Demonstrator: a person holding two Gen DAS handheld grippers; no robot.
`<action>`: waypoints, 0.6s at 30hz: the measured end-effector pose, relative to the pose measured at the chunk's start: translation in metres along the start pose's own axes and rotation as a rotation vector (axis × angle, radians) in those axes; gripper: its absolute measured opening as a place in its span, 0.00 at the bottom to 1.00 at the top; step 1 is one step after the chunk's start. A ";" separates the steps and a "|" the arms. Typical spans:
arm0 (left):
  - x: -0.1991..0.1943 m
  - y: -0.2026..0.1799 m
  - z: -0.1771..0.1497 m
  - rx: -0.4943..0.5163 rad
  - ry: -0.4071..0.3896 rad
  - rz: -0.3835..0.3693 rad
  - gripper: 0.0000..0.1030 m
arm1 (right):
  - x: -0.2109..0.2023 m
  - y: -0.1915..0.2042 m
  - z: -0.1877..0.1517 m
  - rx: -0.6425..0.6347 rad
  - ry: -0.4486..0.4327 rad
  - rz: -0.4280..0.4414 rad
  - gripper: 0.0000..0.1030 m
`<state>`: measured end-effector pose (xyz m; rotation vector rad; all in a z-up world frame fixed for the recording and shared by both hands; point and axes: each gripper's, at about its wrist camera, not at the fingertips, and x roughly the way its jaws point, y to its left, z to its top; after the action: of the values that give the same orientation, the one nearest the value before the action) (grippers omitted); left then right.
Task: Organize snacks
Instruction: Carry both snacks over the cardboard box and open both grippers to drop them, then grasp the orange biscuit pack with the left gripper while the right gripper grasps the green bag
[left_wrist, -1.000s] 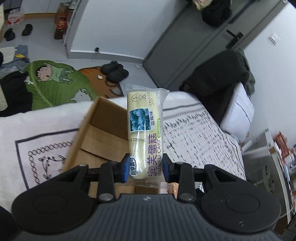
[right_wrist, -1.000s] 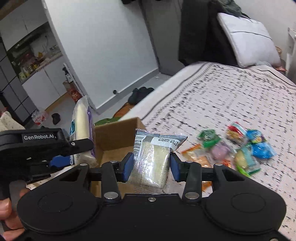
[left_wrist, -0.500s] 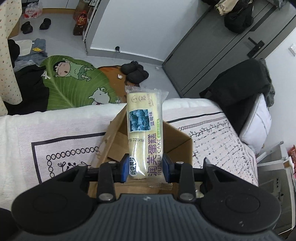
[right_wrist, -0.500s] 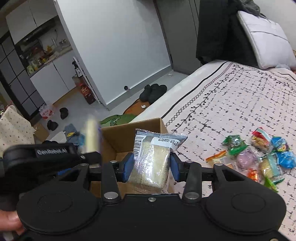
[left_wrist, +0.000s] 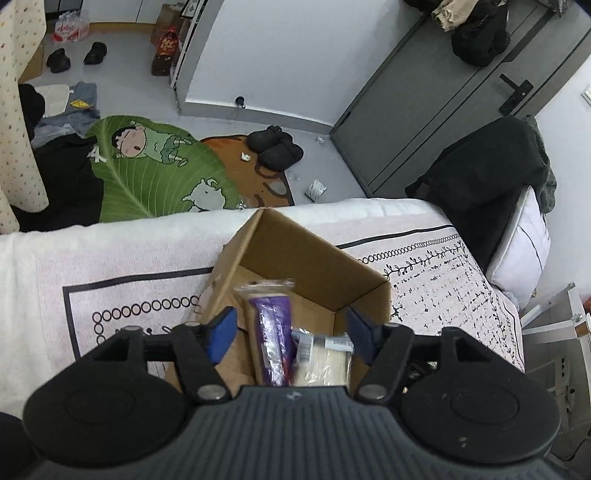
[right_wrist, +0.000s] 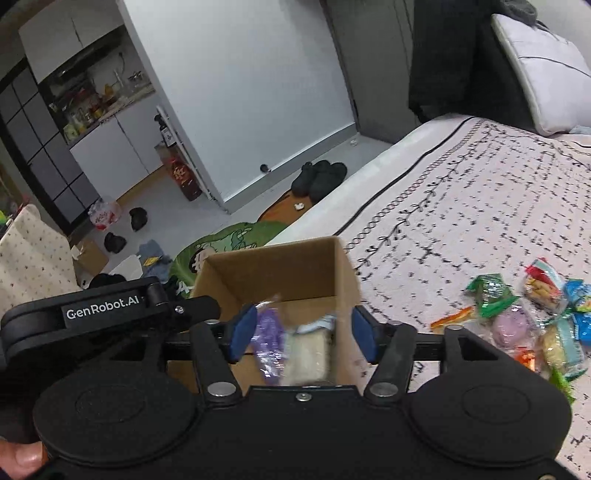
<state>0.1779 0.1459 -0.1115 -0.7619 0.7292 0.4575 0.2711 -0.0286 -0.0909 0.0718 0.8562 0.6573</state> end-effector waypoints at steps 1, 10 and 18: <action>0.000 -0.001 -0.001 0.001 0.000 0.005 0.66 | -0.004 -0.004 -0.001 0.001 -0.003 -0.007 0.60; 0.002 -0.018 -0.014 0.050 0.009 0.005 0.74 | -0.032 -0.042 -0.010 0.018 -0.028 -0.077 0.83; -0.003 -0.047 -0.032 0.163 0.006 -0.031 0.75 | -0.059 -0.079 -0.017 0.033 -0.055 -0.157 0.93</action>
<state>0.1906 0.0907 -0.1039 -0.6206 0.7499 0.3631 0.2709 -0.1289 -0.0869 0.0517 0.8105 0.4921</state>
